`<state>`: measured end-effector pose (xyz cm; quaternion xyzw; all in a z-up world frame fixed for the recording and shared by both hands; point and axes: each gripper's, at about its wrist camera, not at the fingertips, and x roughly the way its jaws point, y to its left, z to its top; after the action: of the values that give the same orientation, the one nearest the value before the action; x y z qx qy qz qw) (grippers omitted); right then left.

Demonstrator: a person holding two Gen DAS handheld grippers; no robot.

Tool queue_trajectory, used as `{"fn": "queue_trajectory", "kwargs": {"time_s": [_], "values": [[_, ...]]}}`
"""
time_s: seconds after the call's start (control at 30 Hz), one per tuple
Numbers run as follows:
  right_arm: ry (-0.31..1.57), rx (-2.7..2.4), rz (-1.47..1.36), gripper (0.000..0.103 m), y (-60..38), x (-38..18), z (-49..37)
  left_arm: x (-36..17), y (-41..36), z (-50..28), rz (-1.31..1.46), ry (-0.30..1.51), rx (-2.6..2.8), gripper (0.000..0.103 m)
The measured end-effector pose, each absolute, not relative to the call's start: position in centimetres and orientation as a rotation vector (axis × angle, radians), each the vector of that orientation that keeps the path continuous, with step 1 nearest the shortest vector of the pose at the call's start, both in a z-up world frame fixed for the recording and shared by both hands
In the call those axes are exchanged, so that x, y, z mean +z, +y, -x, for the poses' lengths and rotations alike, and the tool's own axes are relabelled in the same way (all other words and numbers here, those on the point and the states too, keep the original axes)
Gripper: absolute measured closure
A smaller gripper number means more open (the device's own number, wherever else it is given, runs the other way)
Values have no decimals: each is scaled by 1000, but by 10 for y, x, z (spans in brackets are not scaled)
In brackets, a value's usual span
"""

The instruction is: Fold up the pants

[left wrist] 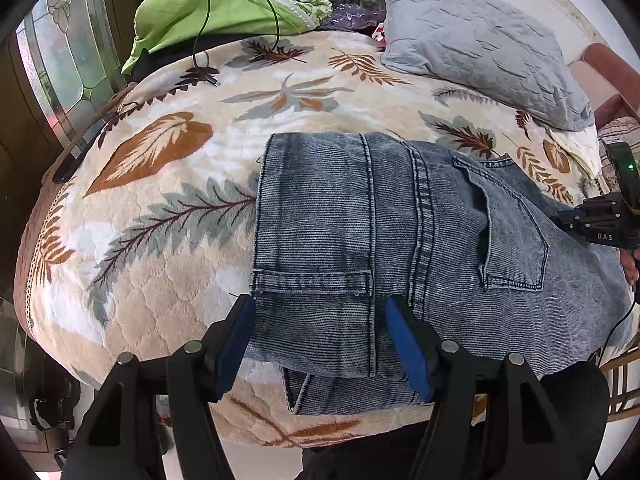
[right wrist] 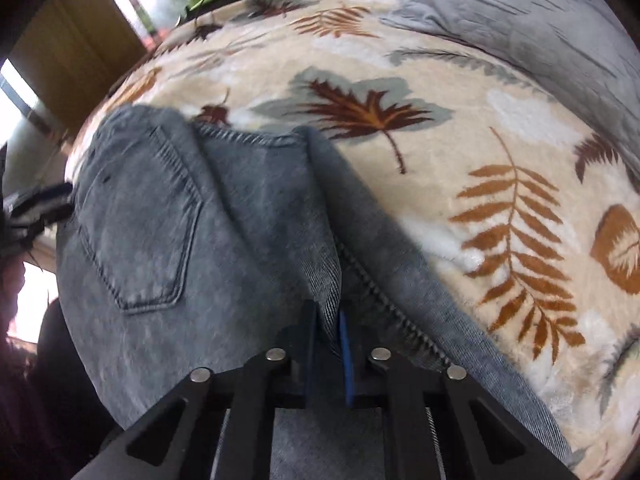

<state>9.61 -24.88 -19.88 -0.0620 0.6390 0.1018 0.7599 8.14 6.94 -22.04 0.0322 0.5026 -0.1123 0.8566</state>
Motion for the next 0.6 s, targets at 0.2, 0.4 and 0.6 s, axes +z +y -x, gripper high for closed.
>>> {"fn": "queue_trajectory", "kwargs": {"time_s": [0.2, 0.4, 0.6], "values": [[1326, 63, 249, 98, -242, -194, -107, -213, 66, -88, -85, 1032, -225, 35], [1257, -72, 156, 103, -266, -192, -132, -220, 61, -91, -84, 1048, -211, 35], [1121, -32, -230, 102, -316, -153, -97, -226, 60, -80, -128, 1054, -208, 33]]}}
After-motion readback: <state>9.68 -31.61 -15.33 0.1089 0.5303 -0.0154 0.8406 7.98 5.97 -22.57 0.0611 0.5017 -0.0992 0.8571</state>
